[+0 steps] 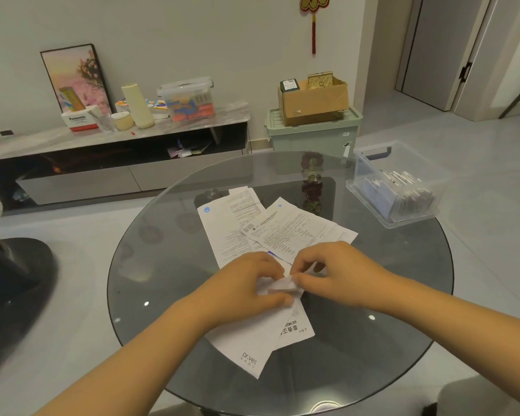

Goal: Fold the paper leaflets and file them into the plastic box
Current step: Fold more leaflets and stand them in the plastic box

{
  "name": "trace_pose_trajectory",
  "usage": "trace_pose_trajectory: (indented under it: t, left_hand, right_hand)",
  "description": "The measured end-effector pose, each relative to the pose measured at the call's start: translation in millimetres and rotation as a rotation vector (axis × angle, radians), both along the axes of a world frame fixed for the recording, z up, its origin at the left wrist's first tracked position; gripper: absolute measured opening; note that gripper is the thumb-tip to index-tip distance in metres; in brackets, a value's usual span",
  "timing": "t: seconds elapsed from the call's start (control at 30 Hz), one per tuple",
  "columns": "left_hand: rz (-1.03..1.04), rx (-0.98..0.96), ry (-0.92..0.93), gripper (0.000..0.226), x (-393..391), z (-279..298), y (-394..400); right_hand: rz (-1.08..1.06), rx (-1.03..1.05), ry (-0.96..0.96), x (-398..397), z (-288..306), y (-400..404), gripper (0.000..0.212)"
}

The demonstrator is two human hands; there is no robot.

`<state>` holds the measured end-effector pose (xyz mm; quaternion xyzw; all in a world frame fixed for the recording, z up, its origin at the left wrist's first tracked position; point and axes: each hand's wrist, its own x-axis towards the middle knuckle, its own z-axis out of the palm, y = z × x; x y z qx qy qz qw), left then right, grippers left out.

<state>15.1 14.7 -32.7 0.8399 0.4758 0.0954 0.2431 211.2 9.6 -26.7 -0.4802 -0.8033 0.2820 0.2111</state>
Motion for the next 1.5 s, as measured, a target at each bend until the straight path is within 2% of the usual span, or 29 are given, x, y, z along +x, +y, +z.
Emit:
trace_pose_trajectory:
  t: [0.2, 0.27, 0.33, 0.43, 0.5, 0.63, 0.77, 0.93, 1.03, 1.13, 1.17, 1.23, 1.33, 1.5]
  left_hand:
    - [0.156, 0.011, -0.060, 0.018, 2.8, -2.4, 3.1]
    - [0.180, 0.021, -0.086, 0.016, 4.1, -3.5, 3.6]
    - [0.193, 0.046, -0.114, 0.023, 5.6, -6.1, 5.2]
    - [0.201, 0.055, -0.097, 0.042, 8.6, -13.7, 7.1]
    - [0.218, 0.048, -0.096, 0.047, 9.7, -16.3, 8.9]
    - [0.275, 0.073, -0.033, 0.048, 8.1, -13.8, 13.3]
    - [0.281, 0.096, 0.005, 0.043, 10.5, -8.3, 12.7]
    - [0.354, 0.017, -0.171, 0.025, 10.8, -5.8, 11.9]
    - [0.413, -0.054, -0.342, 0.025, 11.9, -1.6, 10.4]
    - [0.452, -0.100, -0.468, 0.027, 15.1, 9.0, 8.4]
    - [0.464, -0.122, -0.508, 0.027, 16.8, 12.3, 8.0]
    - [0.467, -0.174, -0.585, 0.024, 20.5, 19.0, 7.9]
    - [0.433, -0.233, -0.671, 0.008, 31.6, 31.2, 6.6]
    - [0.485, -0.136, -0.675, 0.017, 55.1, 41.3, 11.1]
  right_hand:
    - [-0.160, -0.118, 0.197, -9.8, -2.6, 12.3, 0.010]
    - [-0.211, -0.086, 0.216, -10.4, -3.5, 12.5, 0.011]
    - [-0.226, -0.022, 0.207, -10.9, -5.3, 10.6, 0.014]
    - [-0.194, 0.083, 0.109, -12.1, -8.1, 7.3, 0.015]
    - [-0.141, 0.141, -0.007, -13.0, -9.9, 5.6, 0.018]
    - [-0.016, 0.171, -0.256, -12.8, -15.3, 1.8, 0.031]
    - [-0.005, 0.188, -0.302, -13.3, -13.6, -1.8, 0.033]
    - [-0.043, 0.151, -0.240, -12.5, -12.6, -2.0, 0.027]
    - [-0.151, 0.081, -0.046, -9.7, -10.5, 2.4, 0.015]
    - [-0.227, -0.102, 0.147, -7.3, -3.7, 7.6, 0.025]
    - [-0.237, -0.137, 0.176, -6.7, -0.2, 8.5, 0.022]
    - [-0.258, -0.142, 0.210, -3.8, 7.5, 11.9, 0.006]
    - [-0.248, -0.090, 0.241, 5.3, 18.8, 16.3, 0.011]
    - [-0.221, -0.049, 0.198, 21.4, 31.9, 18.5, 0.009]
